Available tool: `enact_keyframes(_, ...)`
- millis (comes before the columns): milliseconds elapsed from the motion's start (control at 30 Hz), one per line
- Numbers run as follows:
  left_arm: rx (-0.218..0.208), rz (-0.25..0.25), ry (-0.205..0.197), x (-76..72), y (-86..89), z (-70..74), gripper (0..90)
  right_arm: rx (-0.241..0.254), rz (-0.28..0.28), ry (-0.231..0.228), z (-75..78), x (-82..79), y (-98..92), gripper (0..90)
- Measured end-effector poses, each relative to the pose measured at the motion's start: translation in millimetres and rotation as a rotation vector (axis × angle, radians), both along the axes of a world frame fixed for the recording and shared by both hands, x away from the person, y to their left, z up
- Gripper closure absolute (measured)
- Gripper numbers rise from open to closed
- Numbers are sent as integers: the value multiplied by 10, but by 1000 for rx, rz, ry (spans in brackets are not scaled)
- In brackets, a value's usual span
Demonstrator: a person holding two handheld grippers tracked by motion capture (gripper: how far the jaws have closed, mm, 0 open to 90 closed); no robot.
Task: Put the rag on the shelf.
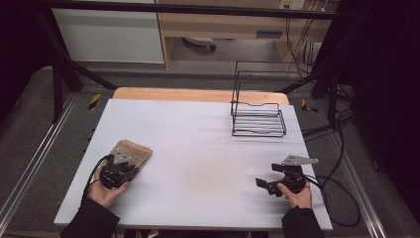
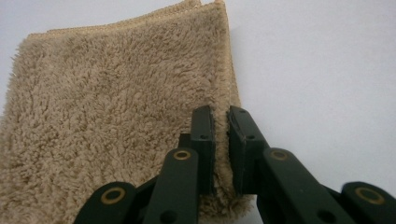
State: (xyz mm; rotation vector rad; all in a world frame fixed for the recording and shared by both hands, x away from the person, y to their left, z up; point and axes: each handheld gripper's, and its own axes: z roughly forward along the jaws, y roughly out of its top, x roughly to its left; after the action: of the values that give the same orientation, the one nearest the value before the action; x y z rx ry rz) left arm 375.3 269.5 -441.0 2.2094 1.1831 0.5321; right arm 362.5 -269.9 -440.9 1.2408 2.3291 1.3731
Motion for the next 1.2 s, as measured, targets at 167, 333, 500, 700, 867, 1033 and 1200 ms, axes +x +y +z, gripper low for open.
enact_keyframes(167, -2, -1, 10, 17, 13, 11, 830, -6, 3, -4, -5, 6, -1, 19)
enact_keyframes(333, -42, 5, 33, 42, 58, 25, 842, -2, 3, 0, -4, 5, 0, 20)
enact_keyframes(500, -97, 2, 58, 47, 114, 57, 851, 0, 5, 1, -5, 7, 0, 20)
enact_keyframes(700, -132, -13, 75, 37, 109, 120, 853, 1, 7, -2, -6, 11, -2, 20)
enact_keyframes(867, -138, -26, 88, 39, 68, 147, 854, 5, 12, 3, -8, 13, 2, 21)
enact_keyframes(1033, -156, -29, 96, 49, 30, 186, 855, 6, 17, 8, -9, 13, 4, 24)
enact_keyframes(1200, -187, -38, 98, 61, -40, 215, 855, 8, 17, 5, -9, 14, 4, 24)
